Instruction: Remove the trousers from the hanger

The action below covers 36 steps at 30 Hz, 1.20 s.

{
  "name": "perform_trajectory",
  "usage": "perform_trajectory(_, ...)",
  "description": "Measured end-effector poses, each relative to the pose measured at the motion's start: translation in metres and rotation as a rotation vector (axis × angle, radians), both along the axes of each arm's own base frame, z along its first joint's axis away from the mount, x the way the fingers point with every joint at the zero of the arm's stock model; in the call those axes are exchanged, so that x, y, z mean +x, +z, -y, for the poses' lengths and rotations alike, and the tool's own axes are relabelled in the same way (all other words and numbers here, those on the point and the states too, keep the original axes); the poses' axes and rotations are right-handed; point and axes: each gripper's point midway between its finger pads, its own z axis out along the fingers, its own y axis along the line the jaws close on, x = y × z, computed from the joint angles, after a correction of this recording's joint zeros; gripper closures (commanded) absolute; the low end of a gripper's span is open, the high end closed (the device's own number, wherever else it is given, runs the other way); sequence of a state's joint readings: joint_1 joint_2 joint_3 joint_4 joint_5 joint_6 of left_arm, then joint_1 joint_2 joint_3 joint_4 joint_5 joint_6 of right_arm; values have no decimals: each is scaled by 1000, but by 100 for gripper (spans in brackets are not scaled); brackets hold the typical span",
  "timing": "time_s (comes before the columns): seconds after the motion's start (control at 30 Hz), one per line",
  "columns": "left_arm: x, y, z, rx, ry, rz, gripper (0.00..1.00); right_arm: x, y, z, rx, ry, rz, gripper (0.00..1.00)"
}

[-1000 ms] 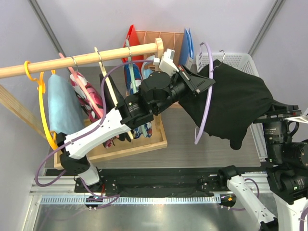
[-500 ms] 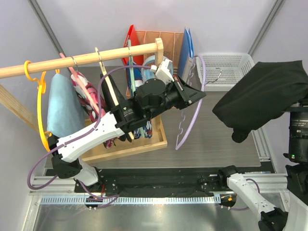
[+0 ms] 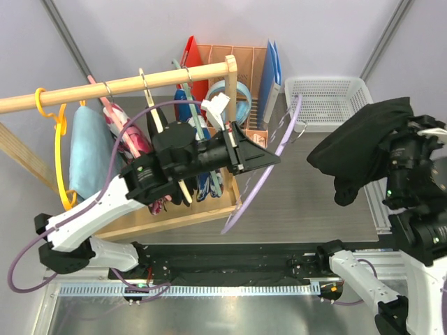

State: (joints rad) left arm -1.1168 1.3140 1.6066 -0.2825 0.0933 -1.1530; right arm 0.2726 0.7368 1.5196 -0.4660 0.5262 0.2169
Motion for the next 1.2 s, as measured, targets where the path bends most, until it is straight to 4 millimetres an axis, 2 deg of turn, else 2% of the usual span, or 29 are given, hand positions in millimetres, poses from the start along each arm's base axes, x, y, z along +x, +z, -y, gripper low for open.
perform_trajectory(0.17, -54, 37, -34, -103, -201, 15, 100, 38, -43, 6, -59, -103, -179, 99)
perform_trajectory(0.37, -107, 66, -85, -192, -373, 70, 100, 73, -70, 11, -116, -195, -308, 99)
perform_trajectory(0.6, -151, 92, -151, -272, -447, 213, 100, 106, -91, 15, -168, -280, -415, 99)
perform_trajectory(0.8, -159, 105, -201, -244, -332, 402, 100, 138, -94, 29, -175, -354, -445, 99)
perform_trajectory(0.93, -159, 109, -230, -233, -239, 521, 100, 164, -110, 48, -184, -405, -491, 99)
perform_trajectory(1.07, -147, 103, -238, -173, -156, 588, 100, 183, -129, 74, -185, -453, -542, 99)
perform_trajectory(1.2, -131, 83, -235, -70, -97, 612, 100, 203, -136, 88, -198, -469, -559, 99)
